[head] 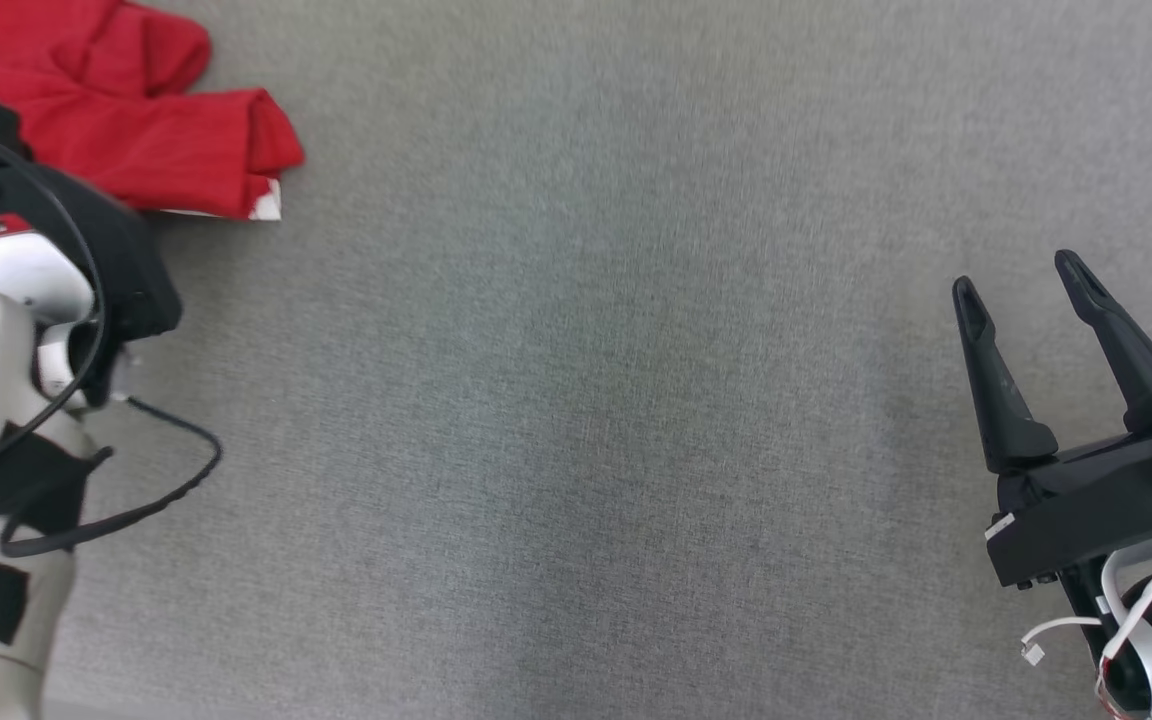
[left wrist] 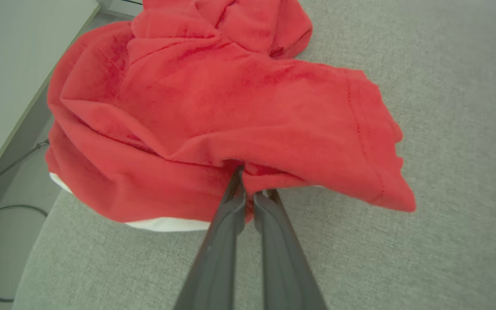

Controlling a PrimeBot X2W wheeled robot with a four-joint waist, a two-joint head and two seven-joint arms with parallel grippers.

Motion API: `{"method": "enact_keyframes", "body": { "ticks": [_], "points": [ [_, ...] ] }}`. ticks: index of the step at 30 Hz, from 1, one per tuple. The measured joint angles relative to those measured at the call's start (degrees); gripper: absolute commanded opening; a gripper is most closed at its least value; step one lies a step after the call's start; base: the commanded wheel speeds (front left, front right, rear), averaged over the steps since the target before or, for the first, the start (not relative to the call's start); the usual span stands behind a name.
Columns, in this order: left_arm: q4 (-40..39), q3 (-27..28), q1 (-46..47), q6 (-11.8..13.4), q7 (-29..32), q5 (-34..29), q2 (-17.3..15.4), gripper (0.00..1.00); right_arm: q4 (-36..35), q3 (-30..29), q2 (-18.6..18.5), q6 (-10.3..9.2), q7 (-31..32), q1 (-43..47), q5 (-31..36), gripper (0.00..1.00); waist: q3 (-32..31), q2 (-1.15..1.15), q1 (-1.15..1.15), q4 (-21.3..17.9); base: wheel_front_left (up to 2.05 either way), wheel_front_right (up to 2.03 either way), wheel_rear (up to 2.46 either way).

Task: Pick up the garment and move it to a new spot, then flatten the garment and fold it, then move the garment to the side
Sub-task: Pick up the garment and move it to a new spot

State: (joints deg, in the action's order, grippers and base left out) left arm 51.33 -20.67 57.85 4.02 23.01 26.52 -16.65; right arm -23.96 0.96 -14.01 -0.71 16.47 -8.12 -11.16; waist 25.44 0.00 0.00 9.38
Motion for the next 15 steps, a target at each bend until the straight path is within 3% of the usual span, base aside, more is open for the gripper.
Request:
{"method": "enact_keyframes", "body": {
  "ticks": [5, 11, 15],
  "points": [
    [0.12, 0.93, -0.05, -0.62, -3.28, 1.07, 2.61, 0.00, 2.30, -0.96, 1.26, -0.88, -1.74, 0.01, -1.47, 1.00, -3.43, 0.00, 0.00, 0.34, 0.00, 0.00, 0.00],
    [0.00, 0.79, -0.10, -3.10, -7.58, 1.67, 3.93, 0.00, 4.82, -1.03, 2.80, -1.38, -4.19, 0.42, -1.99, 1.00, -8.10, -0.01, -0.01, 0.67, 0.00, 0.00, 0.00],
    [-0.25, -0.86, -0.15, -4.57, -9.48, 2.32, 7.53, 0.00, 6.95, -0.82, 3.91, -1.88, -5.49, 1.26, -2.13, 1.00, -11.35, -0.01, -0.01, 0.79, 0.00, 0.00, 0.00]
  ]
}}
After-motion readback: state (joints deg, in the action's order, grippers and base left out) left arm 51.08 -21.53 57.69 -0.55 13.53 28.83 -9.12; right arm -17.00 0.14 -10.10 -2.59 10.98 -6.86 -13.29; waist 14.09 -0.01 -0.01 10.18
